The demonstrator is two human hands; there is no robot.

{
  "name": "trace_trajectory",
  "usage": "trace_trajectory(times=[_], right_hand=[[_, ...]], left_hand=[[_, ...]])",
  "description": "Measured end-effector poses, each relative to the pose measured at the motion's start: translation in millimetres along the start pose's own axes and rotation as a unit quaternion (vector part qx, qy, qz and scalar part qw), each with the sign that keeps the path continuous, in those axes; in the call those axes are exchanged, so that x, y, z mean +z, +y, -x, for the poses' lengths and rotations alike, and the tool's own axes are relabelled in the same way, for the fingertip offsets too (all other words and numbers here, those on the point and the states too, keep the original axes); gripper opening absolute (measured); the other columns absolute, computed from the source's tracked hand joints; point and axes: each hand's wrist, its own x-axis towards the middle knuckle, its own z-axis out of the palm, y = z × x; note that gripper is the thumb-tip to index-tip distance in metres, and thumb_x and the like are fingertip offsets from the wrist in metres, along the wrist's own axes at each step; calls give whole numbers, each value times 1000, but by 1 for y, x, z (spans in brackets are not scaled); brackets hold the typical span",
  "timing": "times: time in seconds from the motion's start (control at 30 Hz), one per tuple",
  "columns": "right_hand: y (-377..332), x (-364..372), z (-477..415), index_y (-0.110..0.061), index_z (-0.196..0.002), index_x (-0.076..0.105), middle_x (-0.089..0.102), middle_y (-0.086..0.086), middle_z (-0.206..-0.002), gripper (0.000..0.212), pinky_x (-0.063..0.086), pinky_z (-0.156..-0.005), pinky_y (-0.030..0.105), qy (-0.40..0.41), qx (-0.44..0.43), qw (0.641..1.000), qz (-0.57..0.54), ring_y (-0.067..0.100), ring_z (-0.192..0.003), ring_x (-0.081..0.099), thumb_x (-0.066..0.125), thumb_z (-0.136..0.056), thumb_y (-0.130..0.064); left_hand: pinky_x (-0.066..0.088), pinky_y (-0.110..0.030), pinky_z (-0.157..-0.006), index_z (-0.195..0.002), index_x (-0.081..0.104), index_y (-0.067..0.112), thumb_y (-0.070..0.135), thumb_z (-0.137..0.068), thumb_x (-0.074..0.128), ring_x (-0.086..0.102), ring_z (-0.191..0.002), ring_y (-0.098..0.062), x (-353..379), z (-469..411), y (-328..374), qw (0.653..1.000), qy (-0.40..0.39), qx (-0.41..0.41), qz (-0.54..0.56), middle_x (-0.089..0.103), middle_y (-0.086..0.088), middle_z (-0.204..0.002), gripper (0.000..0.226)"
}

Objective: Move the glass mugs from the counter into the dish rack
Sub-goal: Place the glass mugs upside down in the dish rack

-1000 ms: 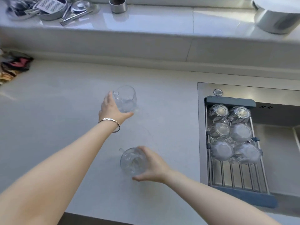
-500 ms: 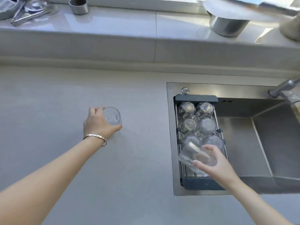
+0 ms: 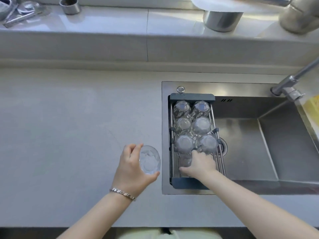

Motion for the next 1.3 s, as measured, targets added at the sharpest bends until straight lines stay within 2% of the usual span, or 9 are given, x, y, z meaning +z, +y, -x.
trace_trajectory(times=[0.3,0.53,0.6,0.7,0.77,0.87,1.0,1.13,1.3], right_hand=[[34,13,15,-17,-140,30,46,8,-141,78,42,-101,33,-34,-74,948,-306,23,-124,49,71,-75,-31],[73,-9,69,-55,-128,25,34,-27,-140,86,30,-102,6,56,-296,889,-344,-17,-126,33,79,-65,-31],[79,-11,76,-47,-126,31,36,-21,-137,78,27,-102,3,132,-307,858,-390,-14,-126,34,75,-63,-36],[94,-19,78,-38,-125,37,45,-11,-125,76,38,-97,10,199,-266,845,-419,7,-114,50,75,-58,-35],[104,-29,76,-33,-125,41,47,-13,-119,77,37,-92,6,214,-207,858,-419,7,-108,51,74,-55,-34],[115,-40,66,-22,-127,46,48,-6,-115,73,31,-88,12,172,-79,899,-395,10,-113,47,79,-62,-20],[112,-38,49,-23,-127,41,54,5,-124,69,39,-79,27,45,38,934,-352,21,-101,53,74,-68,-36],[94,-28,29,-21,-115,40,62,6,-107,64,53,-64,31,-10,100,948,-302,24,-64,64,67,-66,-52],[78,-16,-1,-7,-125,44,56,16,-123,83,49,-87,37,21,131,957,-258,34,-109,59,65,-67,-61]], left_hand=[[48,-28,-92,-134,46,7,28,-54,89,52,-115,-24,9,13,23,999,-25,-19,-37,46,-7,-120,94],[44,-23,-93,-132,50,13,35,-61,86,55,-111,-14,30,-2,94,967,-129,-152,159,53,1,-122,82],[51,-32,-97,-132,50,11,38,-61,85,56,-117,-17,40,-8,115,929,-181,-202,250,53,-2,-132,83],[63,-31,-71,-132,51,10,46,-70,76,60,-112,-19,55,-19,129,891,-245,-215,315,55,-5,-132,75],[62,-34,-76,-133,49,15,54,-79,62,61,-113,-19,63,-26,127,915,-245,-168,271,57,-3,-132,68],[49,-39,-99,-130,50,21,40,-88,53,57,-118,-21,77,-36,105,978,-203,-36,24,56,0,-134,47],[45,-40,-100,-136,43,21,29,-91,52,47,-127,-25,102,-38,72,915,-287,119,-259,42,0,-144,47],[43,-41,-97,-138,35,21,28,-90,57,45,-126,-27,118,-38,53,874,-308,170,-334,39,-3,-144,54],[46,-40,-95,-140,33,25,28,-88,58,47,-123,-25,117,-43,46,883,-311,170,-308,40,-1,-143,58]])
